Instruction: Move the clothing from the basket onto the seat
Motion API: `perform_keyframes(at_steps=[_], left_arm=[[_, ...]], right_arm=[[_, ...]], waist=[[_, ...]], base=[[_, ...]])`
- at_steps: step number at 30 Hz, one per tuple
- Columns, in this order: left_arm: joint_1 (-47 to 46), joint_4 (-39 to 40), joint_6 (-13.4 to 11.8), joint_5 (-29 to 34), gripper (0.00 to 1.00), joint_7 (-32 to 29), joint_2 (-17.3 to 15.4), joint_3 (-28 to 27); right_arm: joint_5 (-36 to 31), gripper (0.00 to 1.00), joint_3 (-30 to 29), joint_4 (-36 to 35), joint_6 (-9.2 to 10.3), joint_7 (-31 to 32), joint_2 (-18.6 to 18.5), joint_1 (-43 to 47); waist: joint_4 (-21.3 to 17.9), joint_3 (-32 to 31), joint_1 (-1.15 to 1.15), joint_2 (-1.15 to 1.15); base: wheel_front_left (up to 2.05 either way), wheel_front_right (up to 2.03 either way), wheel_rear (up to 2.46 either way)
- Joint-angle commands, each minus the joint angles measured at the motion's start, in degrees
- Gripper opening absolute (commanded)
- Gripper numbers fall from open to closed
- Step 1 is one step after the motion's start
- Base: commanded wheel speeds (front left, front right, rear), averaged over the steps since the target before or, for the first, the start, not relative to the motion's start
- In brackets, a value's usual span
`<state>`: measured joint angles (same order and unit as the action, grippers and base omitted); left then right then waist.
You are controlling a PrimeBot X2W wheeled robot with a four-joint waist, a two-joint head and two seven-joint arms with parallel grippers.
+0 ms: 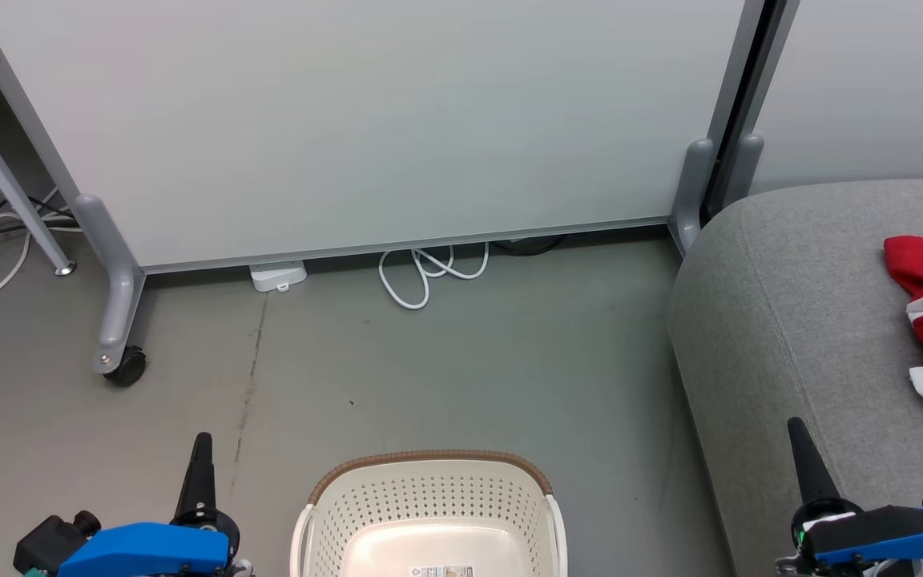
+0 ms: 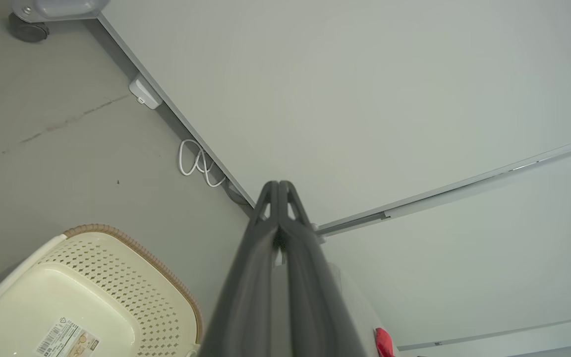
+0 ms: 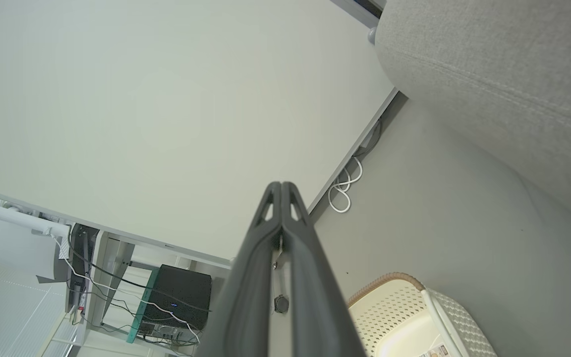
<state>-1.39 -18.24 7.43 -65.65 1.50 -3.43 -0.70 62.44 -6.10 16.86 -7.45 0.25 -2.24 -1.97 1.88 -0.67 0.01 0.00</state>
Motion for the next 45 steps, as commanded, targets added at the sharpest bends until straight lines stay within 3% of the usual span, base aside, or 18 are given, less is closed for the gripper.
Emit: perform_keyframes(at_steps=[1, 45], left_arm=[[-1.5, 0.8, 0.1, -1.0, 0.0, -0.3, -0.3, -0.3], [-4.4, 3.6, 0.1, -21.7, 0.0, -6.1, 0.0, -4.3]], right_arm=[[1.2, 0.0, -0.1, -0.9, -0.04, 0.2, -0.5, -1.5], [23.9, 0.0, -0.4, -2.5, -0.06, 5.2, -0.7, -3.9]], waist=[[0.0, 0.0, -0.01, 0.0], [-1.4, 0.6, -0.01, 0.0]], base=[[0.0, 0.0, 0.0], [0.0, 0.0, 0.0]])
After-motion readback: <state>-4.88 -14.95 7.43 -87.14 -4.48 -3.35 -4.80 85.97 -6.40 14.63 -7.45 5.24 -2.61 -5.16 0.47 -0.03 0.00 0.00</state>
